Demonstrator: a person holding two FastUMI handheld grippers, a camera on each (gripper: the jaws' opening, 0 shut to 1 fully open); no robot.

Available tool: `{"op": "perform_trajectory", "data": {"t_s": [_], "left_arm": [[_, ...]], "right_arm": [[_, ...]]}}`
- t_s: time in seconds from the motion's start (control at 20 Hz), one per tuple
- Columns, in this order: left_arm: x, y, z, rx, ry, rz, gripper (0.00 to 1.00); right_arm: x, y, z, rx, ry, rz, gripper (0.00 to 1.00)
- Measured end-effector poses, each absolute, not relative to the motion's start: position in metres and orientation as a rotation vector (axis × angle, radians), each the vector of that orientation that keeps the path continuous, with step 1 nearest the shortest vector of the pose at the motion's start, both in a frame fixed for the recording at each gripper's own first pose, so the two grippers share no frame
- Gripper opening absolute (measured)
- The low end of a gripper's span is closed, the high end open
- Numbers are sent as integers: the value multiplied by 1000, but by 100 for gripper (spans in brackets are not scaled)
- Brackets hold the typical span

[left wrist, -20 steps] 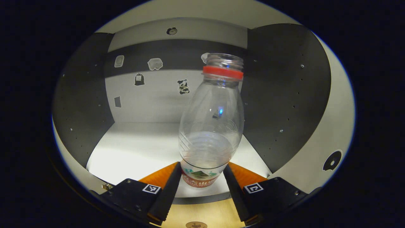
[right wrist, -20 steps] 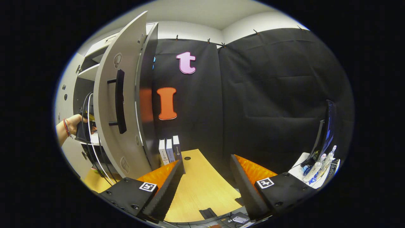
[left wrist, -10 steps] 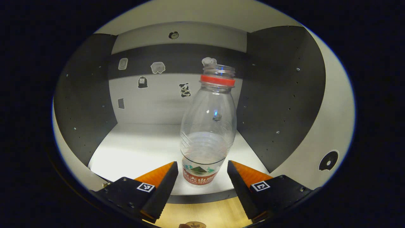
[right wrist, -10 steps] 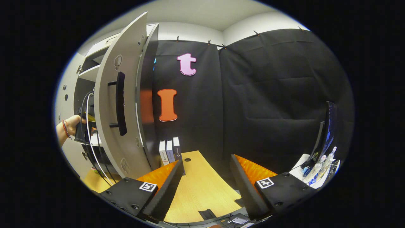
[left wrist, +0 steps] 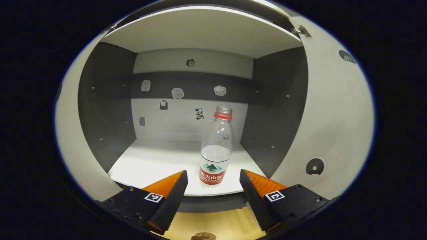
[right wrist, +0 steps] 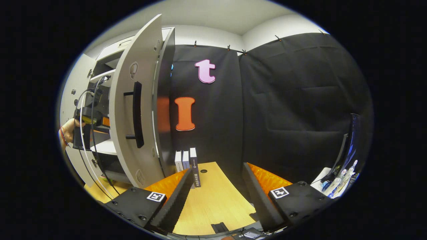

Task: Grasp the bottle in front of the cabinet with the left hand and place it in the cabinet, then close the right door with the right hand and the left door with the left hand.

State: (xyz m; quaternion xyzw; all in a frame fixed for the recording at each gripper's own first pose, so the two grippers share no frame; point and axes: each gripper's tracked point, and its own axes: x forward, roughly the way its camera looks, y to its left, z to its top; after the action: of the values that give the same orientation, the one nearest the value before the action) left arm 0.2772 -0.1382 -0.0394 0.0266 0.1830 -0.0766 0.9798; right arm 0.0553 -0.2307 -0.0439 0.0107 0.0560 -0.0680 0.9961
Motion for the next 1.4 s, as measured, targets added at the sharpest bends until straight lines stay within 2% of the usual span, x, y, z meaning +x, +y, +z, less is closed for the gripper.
{"op": "perform_trajectory", "data": {"t_s": [0.3, 0.65, 0.9, 1.15, 1.4], "left_arm": [[201, -115, 25, 33, 237, -119, 95], [133, -64, 69, -1, 130, -58, 95], [102, -21, 90, 36, 76, -31, 94], [78, 15, 114, 80, 20, -38, 94], [76, 38, 112, 130, -9, -51, 94]], "right_arm": [[66, -232, -19, -21, 62, -95, 98], [89, -208, -3, -27, 31, -70, 98], [101, -175, -2, -41, 27, -59, 98], [106, -152, -12, -21, 38, -93, 98], [108, -137, -23, -28, 56, -145, 98]]}}
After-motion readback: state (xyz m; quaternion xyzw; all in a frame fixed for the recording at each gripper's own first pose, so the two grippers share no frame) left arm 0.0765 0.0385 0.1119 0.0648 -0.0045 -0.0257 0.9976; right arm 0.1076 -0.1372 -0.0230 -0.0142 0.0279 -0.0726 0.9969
